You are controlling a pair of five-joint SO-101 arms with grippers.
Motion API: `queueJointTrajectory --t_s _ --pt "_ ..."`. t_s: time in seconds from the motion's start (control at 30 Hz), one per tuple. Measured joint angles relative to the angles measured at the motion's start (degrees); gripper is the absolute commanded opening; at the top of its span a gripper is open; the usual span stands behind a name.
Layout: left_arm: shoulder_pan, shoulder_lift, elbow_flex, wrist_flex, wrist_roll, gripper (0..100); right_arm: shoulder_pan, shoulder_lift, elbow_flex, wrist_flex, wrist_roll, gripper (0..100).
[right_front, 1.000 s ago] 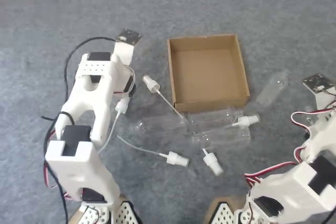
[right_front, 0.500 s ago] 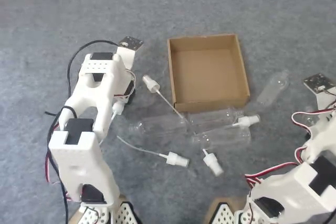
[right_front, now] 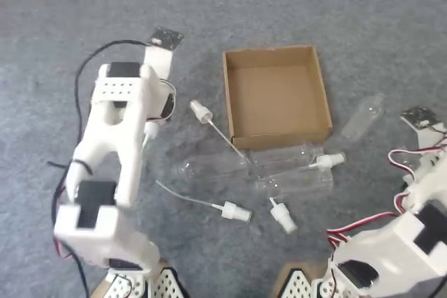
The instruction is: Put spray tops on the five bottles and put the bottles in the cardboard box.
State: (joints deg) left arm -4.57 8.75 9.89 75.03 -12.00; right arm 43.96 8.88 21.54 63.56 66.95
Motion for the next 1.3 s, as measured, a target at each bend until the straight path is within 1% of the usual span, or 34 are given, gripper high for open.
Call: queueJointTrajectory --t_s 0.13,0.2,0.33,0.5,0.63,0.83,1.03,1.17,1.3 --pt "2.7 -9.0 6.3 0.0 2.0 1 -1.8 0.2 -1.7 0.2 -3.8 28.1" --pt "3.5 -13.5 10.6 -1.2 2.9 1 -3.6 0.2 -3.8 1.8 -4.5 28.0" --pt "4.0 -21.7 19.4 -5.5 3.3 1 -7.4 0.1 -6.0 4.0 -5.0 27.8" --pt "3.5 -28.2 28.2 -10.8 3.6 1 -8.2 0.3 -6.1 4.0 -5.5 27.8" --pt "3.6 -29.2 29.4 -12.1 3.6 1 -8.5 4.7 -7.3 4.0 -5.5 27.0" --pt "3.6 -29.3 29.5 -12.4 3.6 1 -9.2 11.7 -13.7 4.0 -10.5 11.4" --pt "3.6 -29.3 29.5 -12.4 3.6 1 -9.2 13.1 -17.1 4.4 -13.4 2.4" --pt "3.6 -29.3 29.5 -12.4 3.6 1 -9.3 12.5 -19.1 7.7 -13.7 0.6" --pt "3.6 -29.3 29.5 -12.4 3.8 1 -10.3 7.3 -20.9 11.6 -14.0 0.6"
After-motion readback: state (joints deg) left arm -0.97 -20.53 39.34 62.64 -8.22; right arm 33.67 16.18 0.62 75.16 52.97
